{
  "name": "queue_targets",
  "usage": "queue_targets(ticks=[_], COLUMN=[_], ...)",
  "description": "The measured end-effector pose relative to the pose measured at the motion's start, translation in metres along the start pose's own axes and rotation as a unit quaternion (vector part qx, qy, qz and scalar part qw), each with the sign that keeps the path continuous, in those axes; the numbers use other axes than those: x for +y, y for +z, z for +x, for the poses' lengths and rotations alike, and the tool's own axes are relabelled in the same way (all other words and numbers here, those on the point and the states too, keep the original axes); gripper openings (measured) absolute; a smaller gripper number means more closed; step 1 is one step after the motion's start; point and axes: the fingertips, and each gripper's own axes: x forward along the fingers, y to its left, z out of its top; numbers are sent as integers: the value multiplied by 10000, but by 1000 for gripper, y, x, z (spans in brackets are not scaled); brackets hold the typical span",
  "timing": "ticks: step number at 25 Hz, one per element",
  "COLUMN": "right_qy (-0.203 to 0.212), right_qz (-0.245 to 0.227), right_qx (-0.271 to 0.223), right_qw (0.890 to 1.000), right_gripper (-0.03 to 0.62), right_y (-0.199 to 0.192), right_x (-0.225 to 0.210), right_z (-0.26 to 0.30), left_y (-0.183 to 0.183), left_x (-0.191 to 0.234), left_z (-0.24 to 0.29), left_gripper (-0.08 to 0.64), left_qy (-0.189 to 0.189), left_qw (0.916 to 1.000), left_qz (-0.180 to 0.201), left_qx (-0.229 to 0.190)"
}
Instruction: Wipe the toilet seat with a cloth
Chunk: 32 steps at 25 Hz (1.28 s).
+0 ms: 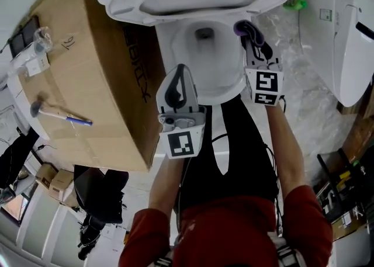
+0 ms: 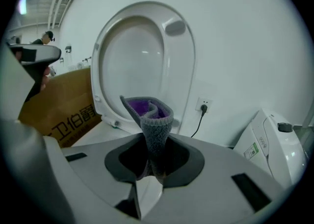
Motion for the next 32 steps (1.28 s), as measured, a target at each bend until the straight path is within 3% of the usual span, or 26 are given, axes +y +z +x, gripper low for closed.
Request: queue_targets(ticks=[7, 12, 19, 23, 27, 32], right_qy=[332, 443, 394, 201, -21, -214], right_qz=[479, 416, 529, 571, 387, 338], right_qx=[-381, -1267, -2245, -2930, -3456, -3677], right_qw=[9976, 9901, 9722, 9542, 9376, 9291], right_gripper=[63, 63, 63, 63, 63, 63], right_y=[77, 176, 285, 341, 380, 396], right_x=[14, 12, 8, -4, -14, -22], right_z=[-131, -199, -314, -350, -375, -383], left_y=[106, 201, 300, 336, 352, 358], left_x=[-6, 3, 13, 15, 13, 14], left_z=[-46, -56, -105, -115, -121, -122], left_gripper=[12, 12, 12, 12, 12, 12], left_qy=[31, 74, 233, 145, 20, 10], left_qw=[9999, 9969, 9919, 9914, 9908, 9906], left_qz=[-58, 157, 394, 392, 634, 739], left_qx=[-92, -766, -1185, -1238, -1194, -1152])
